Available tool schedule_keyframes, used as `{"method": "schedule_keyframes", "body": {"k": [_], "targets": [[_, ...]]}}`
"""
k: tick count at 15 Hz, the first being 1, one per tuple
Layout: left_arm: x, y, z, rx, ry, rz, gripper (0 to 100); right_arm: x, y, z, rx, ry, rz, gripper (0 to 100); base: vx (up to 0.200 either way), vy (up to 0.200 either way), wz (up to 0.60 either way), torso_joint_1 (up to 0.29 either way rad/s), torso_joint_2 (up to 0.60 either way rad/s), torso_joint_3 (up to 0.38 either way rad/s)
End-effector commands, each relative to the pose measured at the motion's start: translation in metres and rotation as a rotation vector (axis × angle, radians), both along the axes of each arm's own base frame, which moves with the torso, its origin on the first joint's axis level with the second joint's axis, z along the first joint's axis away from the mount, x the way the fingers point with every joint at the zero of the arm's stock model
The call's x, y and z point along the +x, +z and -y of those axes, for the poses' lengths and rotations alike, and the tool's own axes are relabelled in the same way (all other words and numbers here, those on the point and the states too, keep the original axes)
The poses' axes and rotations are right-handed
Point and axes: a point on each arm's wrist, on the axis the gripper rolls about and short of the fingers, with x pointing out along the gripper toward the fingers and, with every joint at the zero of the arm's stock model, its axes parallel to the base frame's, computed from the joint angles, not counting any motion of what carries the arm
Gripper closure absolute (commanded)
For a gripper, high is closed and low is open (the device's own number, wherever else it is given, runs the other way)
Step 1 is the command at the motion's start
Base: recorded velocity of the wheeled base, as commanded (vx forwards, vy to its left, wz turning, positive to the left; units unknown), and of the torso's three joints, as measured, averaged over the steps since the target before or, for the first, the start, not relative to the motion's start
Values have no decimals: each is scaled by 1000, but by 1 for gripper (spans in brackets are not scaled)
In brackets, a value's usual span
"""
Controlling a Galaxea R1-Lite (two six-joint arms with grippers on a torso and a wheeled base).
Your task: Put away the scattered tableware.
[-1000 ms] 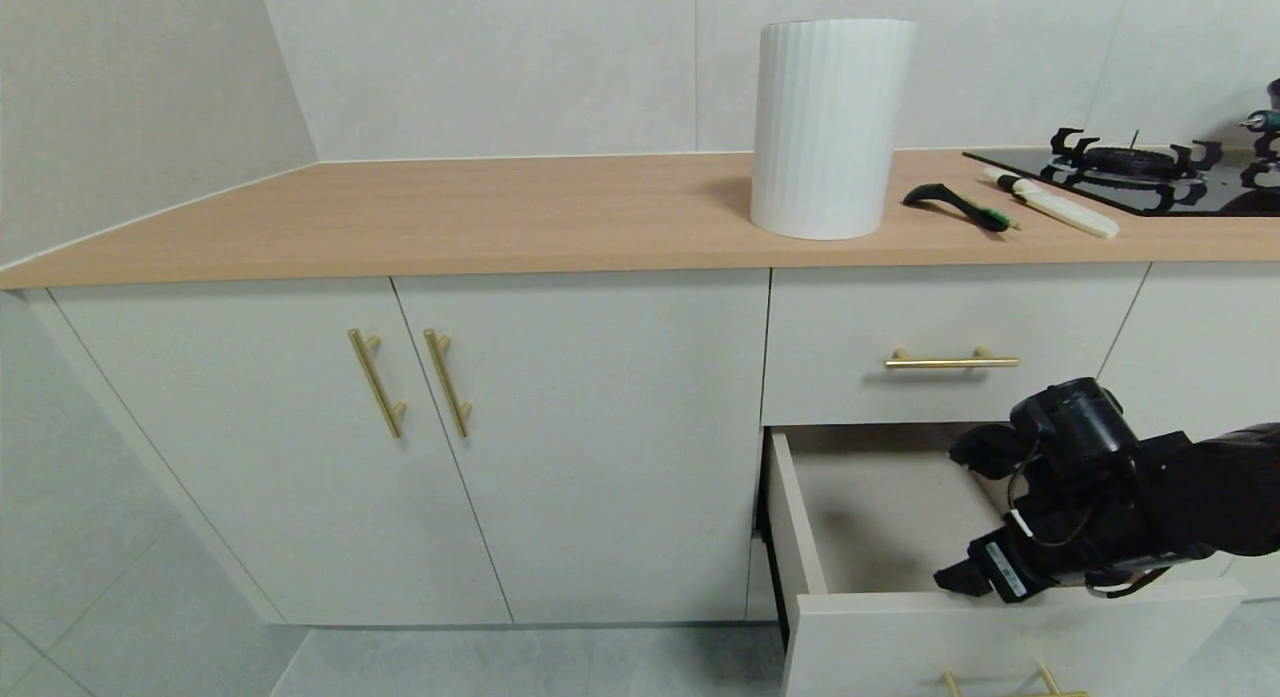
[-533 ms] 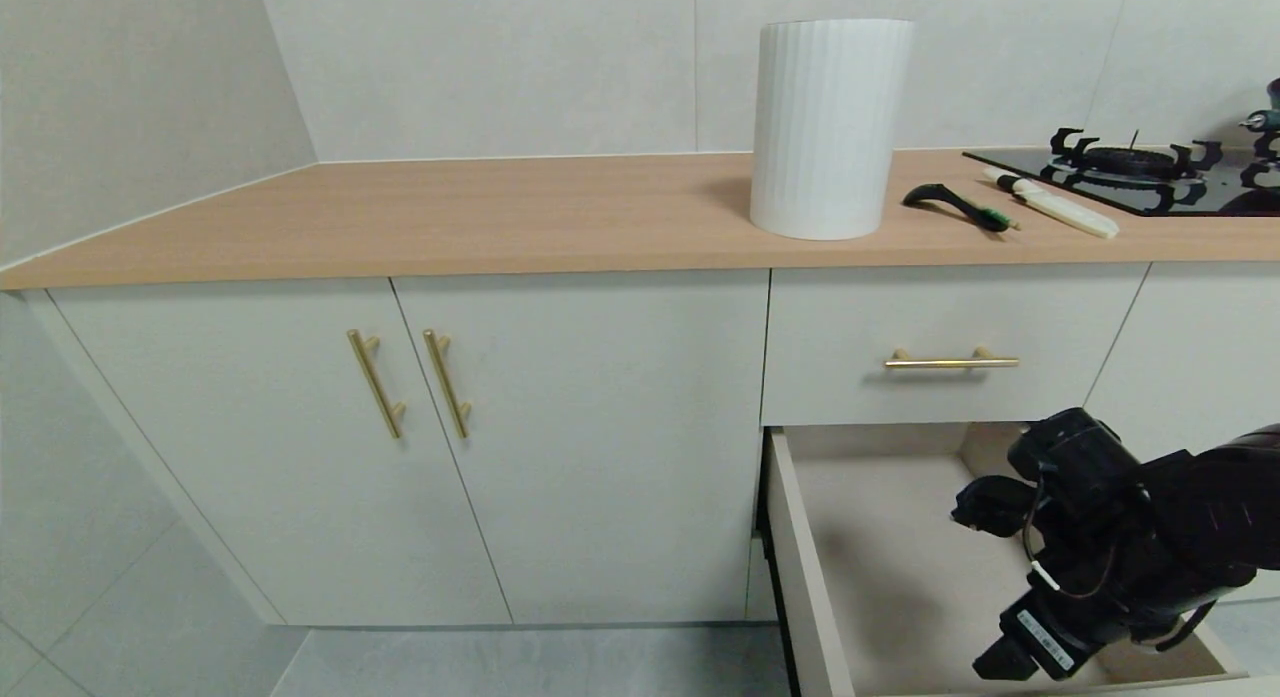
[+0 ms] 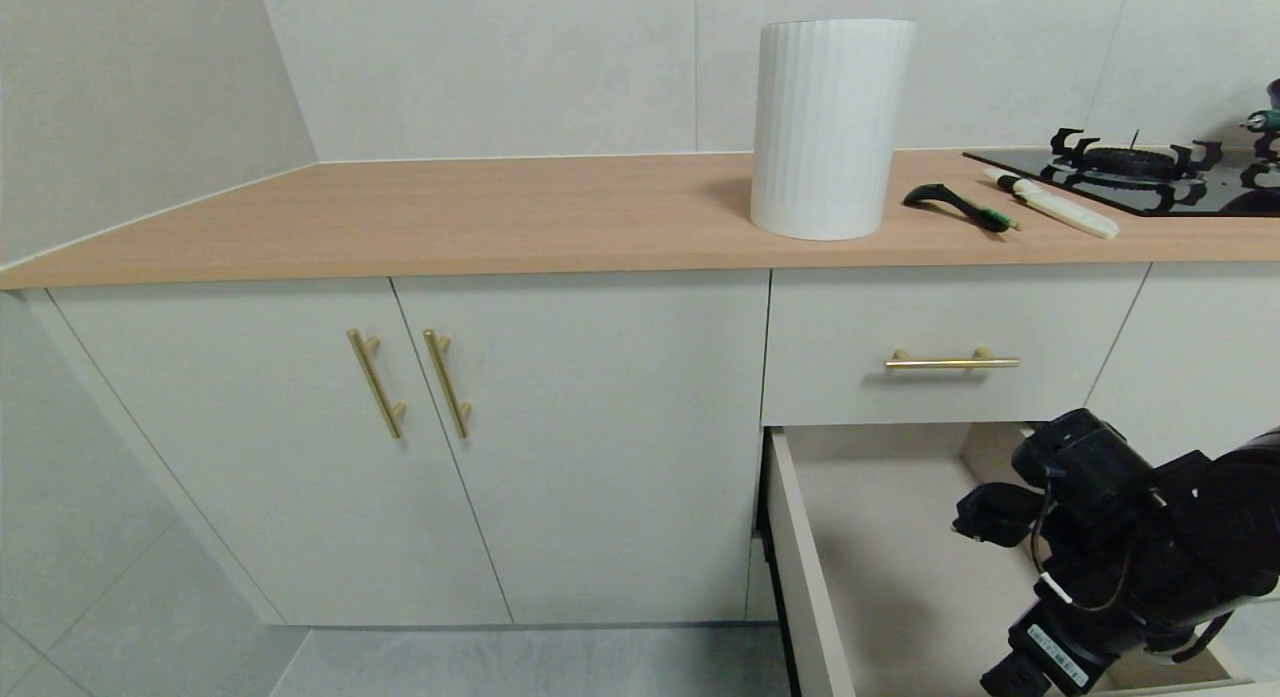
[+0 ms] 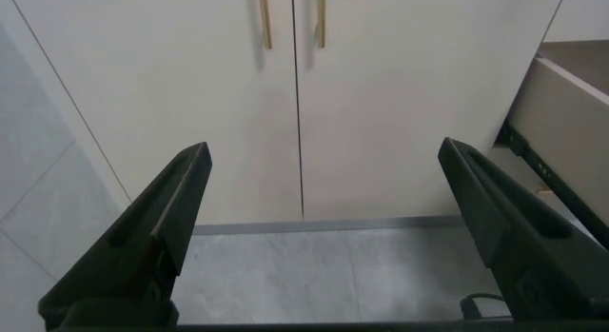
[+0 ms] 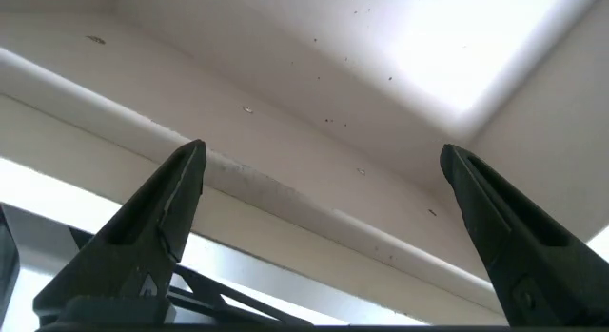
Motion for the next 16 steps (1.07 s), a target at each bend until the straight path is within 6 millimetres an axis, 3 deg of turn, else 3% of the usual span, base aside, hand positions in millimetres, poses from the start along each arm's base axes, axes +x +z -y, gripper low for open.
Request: {"method": "schedule_keyframes", "body": {"k": [1,3,7,11,16], "targets": [[0,0,0,0,1,-1,0,-4,10,1,14,-1,33,0,0,0,0,0,0,0],[0,0,0,0,1,-1,0,-1,25,1,46,-16,102,0,0,0,0,0,0,0],[0,0,0,0,1,-1,0,5,83,-1,278,-257,308,0,0,0,0,0,0,0],[0,0,0,0,1,-1,0,1,99,2,329,-264,417,0,0,0,0,0,0,0],[0,0,0,0,1,-1,0,3,98,5,372,-267,522,0,0,0,0,0,0,0]]}}
